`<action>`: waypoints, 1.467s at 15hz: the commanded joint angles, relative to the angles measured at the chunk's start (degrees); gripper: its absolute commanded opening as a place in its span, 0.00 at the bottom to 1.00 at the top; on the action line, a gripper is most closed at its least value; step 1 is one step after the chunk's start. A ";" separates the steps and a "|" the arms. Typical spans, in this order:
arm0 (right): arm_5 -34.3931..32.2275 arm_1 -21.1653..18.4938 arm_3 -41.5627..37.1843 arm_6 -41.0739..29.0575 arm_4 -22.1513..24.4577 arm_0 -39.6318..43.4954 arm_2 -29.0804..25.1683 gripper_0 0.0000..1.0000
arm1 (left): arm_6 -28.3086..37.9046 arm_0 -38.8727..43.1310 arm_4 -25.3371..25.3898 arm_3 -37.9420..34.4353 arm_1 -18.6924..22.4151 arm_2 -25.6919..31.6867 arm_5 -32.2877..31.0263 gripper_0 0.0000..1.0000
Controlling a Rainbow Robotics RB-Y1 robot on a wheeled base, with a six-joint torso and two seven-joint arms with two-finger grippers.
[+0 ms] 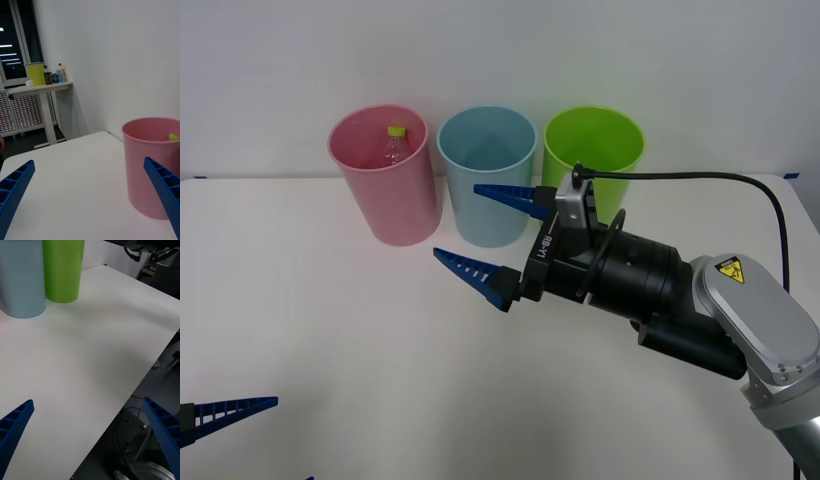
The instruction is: Put cans in the blue bin and PET bottles in the pink bin and trash in the green bin.
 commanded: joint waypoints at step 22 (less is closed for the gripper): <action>-37.77 1.94 -0.51 5.82 13.34 16.85 -24.44 1.00 | 0.00 0.00 0.00 0.00 0.00 0.00 0.00 1.00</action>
